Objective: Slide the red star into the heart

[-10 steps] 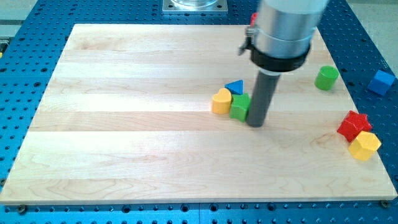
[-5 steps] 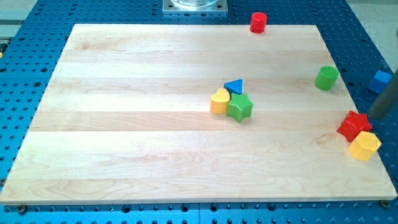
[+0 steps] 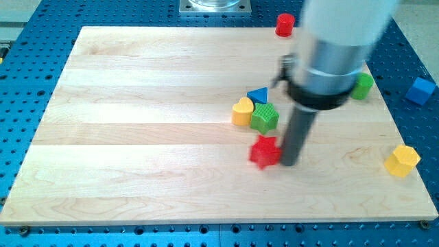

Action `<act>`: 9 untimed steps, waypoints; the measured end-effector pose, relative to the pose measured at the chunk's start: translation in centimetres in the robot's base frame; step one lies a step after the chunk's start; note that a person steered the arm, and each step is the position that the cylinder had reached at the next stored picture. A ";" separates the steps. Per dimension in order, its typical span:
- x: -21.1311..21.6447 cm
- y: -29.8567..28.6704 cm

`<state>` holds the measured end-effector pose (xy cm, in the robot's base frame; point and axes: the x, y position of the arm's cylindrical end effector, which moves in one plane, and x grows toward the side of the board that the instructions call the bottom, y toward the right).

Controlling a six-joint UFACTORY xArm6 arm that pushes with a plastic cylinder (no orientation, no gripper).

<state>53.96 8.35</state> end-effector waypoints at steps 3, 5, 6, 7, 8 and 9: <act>-1.5 -2.6; 2.1 -5.9; -1.5 -6.6; -3.6 -4.9; -2.9 -4.6; 2.6 -0.2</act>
